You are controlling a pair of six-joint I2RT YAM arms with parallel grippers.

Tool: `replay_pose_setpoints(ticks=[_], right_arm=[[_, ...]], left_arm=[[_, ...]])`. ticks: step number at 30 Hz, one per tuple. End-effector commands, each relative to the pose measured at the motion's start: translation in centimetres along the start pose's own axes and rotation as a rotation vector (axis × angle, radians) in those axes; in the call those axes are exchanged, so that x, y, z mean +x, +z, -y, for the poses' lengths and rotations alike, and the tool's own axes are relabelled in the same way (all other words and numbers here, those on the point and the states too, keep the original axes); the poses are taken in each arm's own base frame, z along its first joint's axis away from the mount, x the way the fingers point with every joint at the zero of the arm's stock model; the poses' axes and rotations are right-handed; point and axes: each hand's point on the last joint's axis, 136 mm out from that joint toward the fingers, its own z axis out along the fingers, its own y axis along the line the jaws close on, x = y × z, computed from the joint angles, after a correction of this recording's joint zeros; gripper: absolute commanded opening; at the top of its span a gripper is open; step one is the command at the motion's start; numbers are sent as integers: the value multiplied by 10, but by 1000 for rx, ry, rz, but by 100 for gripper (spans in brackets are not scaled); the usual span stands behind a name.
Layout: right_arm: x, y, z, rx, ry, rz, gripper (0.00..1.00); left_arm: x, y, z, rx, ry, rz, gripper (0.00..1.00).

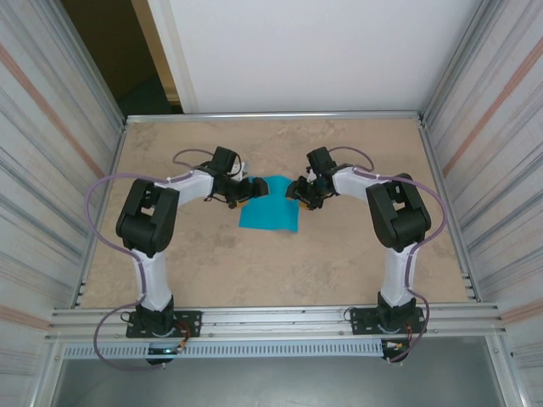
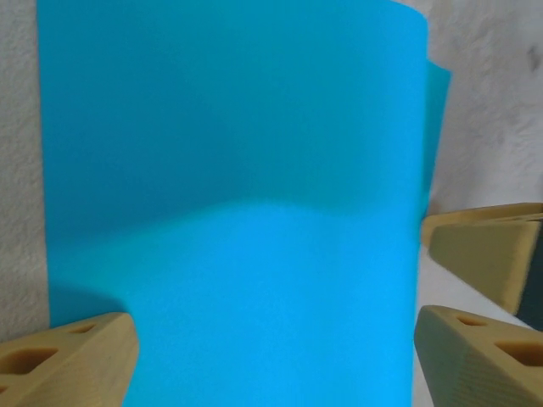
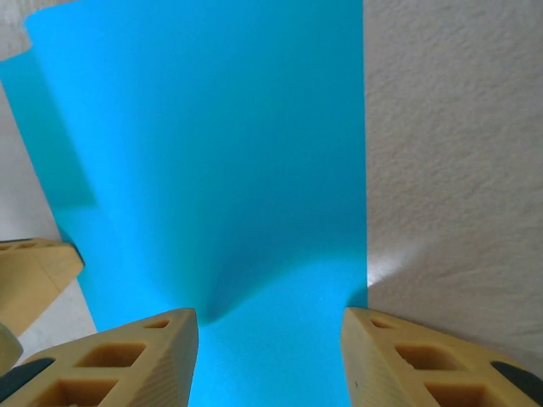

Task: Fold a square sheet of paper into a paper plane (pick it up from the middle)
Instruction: First fold in half a square sheet of paper at the center of the table.

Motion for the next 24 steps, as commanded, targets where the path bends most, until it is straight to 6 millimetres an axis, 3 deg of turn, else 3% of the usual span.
replay_pose_setpoints(ticks=[1,6,8,24], right_arm=[[10,17,25,72,6,-62,48],[10,22,19,49,-12,-83,47],[9,24,15,42,-26,-89,47],[17,57,-27,-55,-75,-144,47]], left_arm=[[19,7,-23,29,-131,-32,89],[18,1,-28,115,-193,8,91],[17,-1,-24,136,-182,14,98],[31,1,-28,47,-162,-26,99]])
